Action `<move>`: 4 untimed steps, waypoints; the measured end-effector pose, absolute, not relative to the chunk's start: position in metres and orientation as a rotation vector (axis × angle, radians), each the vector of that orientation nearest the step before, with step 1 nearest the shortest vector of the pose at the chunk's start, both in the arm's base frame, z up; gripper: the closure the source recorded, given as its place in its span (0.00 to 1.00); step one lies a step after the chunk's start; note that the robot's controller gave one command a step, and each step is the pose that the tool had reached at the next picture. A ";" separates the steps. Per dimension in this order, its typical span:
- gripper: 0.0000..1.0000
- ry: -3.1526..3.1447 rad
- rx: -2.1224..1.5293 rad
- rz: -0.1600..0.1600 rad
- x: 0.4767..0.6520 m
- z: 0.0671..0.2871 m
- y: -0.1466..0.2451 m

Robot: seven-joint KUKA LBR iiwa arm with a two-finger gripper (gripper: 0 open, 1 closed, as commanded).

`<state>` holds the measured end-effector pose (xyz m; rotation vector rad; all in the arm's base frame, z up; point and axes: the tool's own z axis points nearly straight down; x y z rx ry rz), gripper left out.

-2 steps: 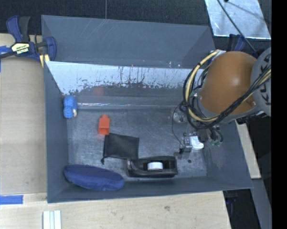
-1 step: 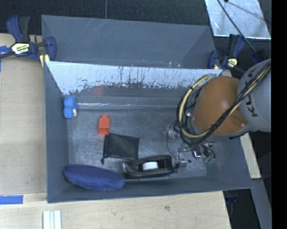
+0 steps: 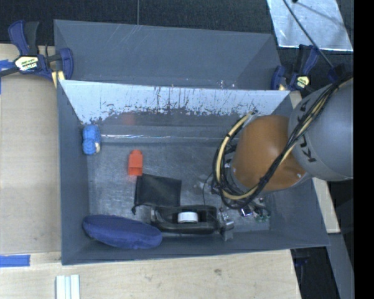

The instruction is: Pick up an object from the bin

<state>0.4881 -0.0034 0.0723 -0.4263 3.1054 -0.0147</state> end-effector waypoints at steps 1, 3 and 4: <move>1.00 3.114 -0.421 -0.018 0.486 0.072 -0.006; 1.00 3.019 -0.867 0.000 0.513 0.155 0.014; 1.00 3.002 -0.927 0.001 0.486 0.158 0.018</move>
Offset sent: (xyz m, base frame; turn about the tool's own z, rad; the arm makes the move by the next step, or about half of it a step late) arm 0.0000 0.0000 0.0000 0.0000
